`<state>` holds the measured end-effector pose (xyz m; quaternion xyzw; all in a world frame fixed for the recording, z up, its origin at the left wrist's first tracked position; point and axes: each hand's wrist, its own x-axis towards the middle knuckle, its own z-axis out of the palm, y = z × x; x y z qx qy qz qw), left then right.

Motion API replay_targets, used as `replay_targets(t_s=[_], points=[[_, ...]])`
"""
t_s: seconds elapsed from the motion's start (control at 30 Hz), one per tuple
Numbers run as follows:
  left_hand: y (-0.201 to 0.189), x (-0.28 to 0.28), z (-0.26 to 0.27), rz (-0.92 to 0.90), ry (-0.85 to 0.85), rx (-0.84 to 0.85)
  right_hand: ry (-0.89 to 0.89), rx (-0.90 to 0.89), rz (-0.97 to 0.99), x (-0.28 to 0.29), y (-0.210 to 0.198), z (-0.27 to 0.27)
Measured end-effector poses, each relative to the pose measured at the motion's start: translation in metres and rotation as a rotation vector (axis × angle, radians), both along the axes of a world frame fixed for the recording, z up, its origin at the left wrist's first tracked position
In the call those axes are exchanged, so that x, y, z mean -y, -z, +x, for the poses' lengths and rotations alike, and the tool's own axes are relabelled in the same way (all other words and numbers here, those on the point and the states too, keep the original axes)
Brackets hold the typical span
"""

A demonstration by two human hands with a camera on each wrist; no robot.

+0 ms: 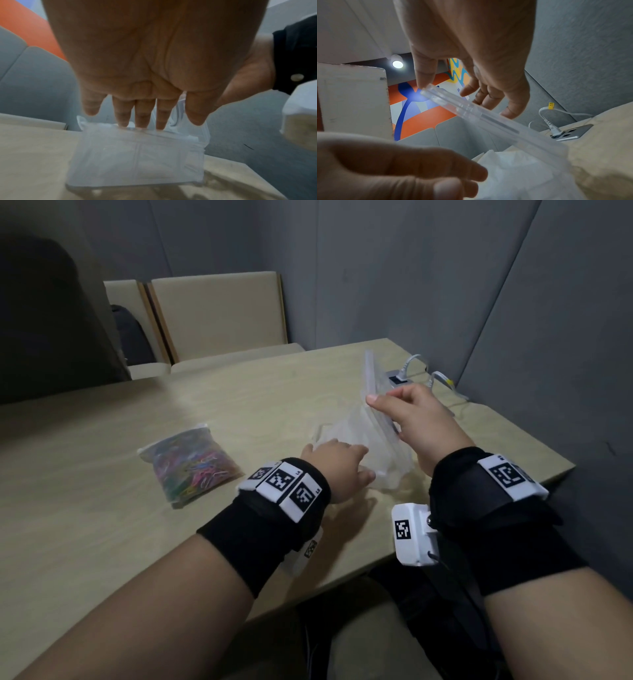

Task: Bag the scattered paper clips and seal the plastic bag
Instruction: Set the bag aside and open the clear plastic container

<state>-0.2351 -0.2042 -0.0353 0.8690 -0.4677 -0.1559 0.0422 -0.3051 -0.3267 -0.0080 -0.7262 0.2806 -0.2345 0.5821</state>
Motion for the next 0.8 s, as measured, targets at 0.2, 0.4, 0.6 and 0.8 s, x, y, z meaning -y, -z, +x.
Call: replay_targets(t_s=[0.2, 0.4, 0.6, 0.8], points=[[0.007, -0.002, -0.007, 0.101, -0.034, 0.027, -0.005, 0.003, -0.001, 0.0, 0.0, 0.002], [-0.003, 0.005, -0.007, -0.014, -0.052, -0.15, -0.016, -0.007, -0.005, 0.001, 0.002, 0.001], [-0.006, -0.002, -0.005, 0.057, -0.044, 0.057, -0.019, -0.016, -0.012, 0.002, -0.001, -0.001], [0.002, 0.004, -0.013, 0.099, -0.02, -0.04, -0.031, -0.03, -0.021, -0.001, 0.002, 0.001]])
